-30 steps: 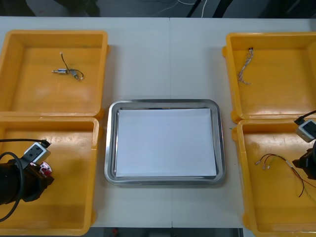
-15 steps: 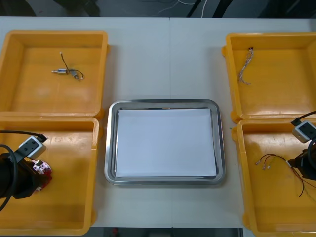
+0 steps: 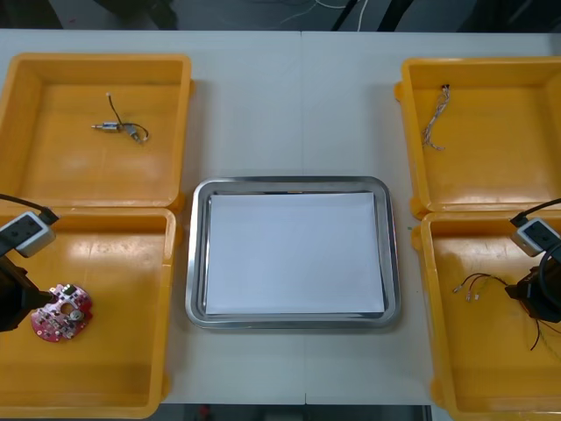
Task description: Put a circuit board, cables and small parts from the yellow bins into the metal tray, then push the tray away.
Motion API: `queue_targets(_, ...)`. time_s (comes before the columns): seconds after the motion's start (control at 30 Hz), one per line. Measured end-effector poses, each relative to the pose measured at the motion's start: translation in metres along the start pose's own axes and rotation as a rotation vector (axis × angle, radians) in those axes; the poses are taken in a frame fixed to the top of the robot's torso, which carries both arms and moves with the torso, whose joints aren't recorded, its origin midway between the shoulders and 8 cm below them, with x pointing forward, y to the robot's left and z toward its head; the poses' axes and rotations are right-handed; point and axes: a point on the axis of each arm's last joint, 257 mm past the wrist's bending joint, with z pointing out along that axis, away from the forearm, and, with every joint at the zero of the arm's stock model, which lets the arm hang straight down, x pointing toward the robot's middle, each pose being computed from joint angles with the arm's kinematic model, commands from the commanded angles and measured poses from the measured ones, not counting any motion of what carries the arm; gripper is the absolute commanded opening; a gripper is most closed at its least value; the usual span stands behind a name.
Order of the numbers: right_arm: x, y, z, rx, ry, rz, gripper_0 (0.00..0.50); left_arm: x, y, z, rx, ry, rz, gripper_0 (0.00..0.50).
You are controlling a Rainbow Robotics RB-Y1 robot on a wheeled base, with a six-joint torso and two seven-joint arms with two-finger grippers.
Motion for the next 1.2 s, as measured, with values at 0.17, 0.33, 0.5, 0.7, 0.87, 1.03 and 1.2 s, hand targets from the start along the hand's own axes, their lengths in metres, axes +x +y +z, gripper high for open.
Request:
queue_targets(0.17,0.0,0.003,0.004,0.004,-0.007,-0.006,0.5,-0.008,0.015,-0.003,-0.018,0.011,-0.004,0.5)
queue_targets(0.33,0.003,0.006,0.006,0.005,-0.001,-0.011,0.5,-0.005,0.031,0.002,-0.021,0.021,-0.05,0.5)
queue_targets(0.5,0.006,0.006,0.007,0.008,0.005,-0.013,0.5,-0.004,0.04,0.015,-0.016,0.013,-0.093,0.5)
queue_targets(0.7,0.01,0.004,0.007,0.018,0.015,-0.016,0.5,-0.009,0.034,0.039,0.013,-0.01,-0.107,0.5)
queue_targets(0.87,0.014,0.002,0.009,0.021,0.025,-0.013,0.5,-0.011,0.023,0.051,0.03,-0.016,-0.092,0.5)
queue_targets(1.03,0.023,0.002,0.013,0.014,0.045,0.005,0.5,-0.01,0.015,0.059,0.034,-0.013,-0.069,0.5)
queue_targets(1.2,0.024,0.002,0.014,0.011,0.047,0.006,0.5,-0.008,0.01,0.064,0.032,-0.005,-0.053,0.5)
